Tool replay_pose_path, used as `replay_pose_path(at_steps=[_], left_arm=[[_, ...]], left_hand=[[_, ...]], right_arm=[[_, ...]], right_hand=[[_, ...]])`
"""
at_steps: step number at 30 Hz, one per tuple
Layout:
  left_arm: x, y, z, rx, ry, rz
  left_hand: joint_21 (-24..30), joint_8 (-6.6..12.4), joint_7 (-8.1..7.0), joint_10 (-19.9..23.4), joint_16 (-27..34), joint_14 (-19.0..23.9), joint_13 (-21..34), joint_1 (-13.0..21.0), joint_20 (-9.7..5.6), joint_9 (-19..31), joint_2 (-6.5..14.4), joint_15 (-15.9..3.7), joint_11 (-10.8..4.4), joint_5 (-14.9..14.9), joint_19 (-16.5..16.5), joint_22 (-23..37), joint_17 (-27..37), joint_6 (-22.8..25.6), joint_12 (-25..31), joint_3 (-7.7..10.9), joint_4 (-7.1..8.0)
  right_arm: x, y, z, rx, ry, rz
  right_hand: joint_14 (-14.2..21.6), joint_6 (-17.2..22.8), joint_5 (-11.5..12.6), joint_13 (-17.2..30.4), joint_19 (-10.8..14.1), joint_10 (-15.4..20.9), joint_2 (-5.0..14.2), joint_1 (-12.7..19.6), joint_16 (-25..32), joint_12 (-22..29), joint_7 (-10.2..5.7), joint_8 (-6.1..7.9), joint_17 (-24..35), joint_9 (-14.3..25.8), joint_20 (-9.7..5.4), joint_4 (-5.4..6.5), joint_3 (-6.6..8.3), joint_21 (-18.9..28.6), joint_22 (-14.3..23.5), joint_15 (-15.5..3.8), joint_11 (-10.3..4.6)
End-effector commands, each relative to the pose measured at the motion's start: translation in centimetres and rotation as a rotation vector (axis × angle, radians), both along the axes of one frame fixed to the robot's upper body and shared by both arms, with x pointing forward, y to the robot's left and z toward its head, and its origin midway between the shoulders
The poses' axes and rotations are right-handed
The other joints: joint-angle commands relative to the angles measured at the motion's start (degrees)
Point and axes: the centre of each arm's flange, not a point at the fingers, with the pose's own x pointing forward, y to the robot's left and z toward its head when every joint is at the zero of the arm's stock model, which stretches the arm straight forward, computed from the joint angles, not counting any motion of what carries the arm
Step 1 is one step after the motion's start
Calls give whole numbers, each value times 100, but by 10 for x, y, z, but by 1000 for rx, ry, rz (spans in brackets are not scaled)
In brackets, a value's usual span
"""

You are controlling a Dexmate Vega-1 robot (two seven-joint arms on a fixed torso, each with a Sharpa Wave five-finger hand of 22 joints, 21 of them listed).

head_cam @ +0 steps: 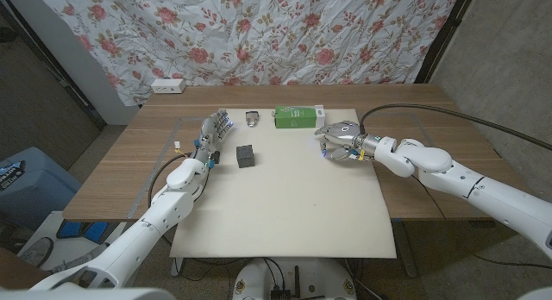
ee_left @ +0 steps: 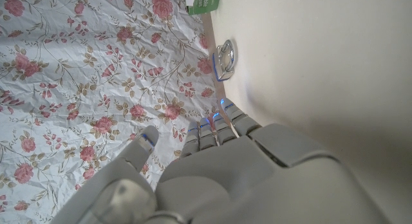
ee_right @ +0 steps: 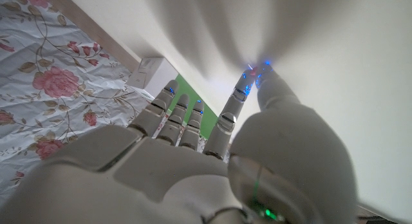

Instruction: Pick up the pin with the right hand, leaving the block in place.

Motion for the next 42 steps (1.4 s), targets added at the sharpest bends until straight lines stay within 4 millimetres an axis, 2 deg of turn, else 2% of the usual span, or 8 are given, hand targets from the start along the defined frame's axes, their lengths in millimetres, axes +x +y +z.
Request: replay_pose_path(at_steps=[1,15,27,36,42], left_arm=[[-1,0,-2,-4,1,1],[-6,-1,-3,0,-2,4],[-16,4,4,19,-15,21],[-32,5,12,74,-36,53],[-49,-2,22,127,-75,82]], left_hand=[[1,4,-20,34,-2,65,5,-73,-7,7,432,7,0,25,48,11,17,59,-14,37,-13],[-2,5,-27,38,-3,68,5,-73,-5,8,432,-1,5,25,48,11,17,62,-13,41,-11],[-3,6,-30,37,-4,70,5,-70,-6,8,431,-2,7,25,50,11,14,65,-14,46,-16],[-12,5,-27,32,-18,37,5,-66,-12,7,431,7,4,25,30,11,13,65,-17,51,-22],[-19,8,-25,35,-32,-4,4,-61,-20,7,433,-4,3,26,12,11,11,72,-16,56,-29]], right_arm=[[-3,0,-3,-4,-2,-3],[-6,-3,2,20,-1,6],[-11,-6,7,64,6,12],[-16,-11,14,128,7,18],[-22,-13,17,194,9,26]], right_hand=[[48,77,15,20,28,65,118,29,35,17,-12,55,23,19,-51,7,-25,-17,36,-366,-22],[65,312,-25,24,57,169,274,68,64,36,-11,144,63,28,-60,28,-30,-17,39,-410,-92],[70,403,-52,24,82,200,307,39,76,35,-6,174,80,28,-53,44,-63,-13,41,-411,-93],[63,440,-67,24,70,205,324,16,79,28,-6,183,91,25,-51,53,-84,-21,41,-410,-82],[55,453,-76,23,61,201,337,4,80,20,-6,183,98,22,-46,57,-97,-26,42,-409,-82]])
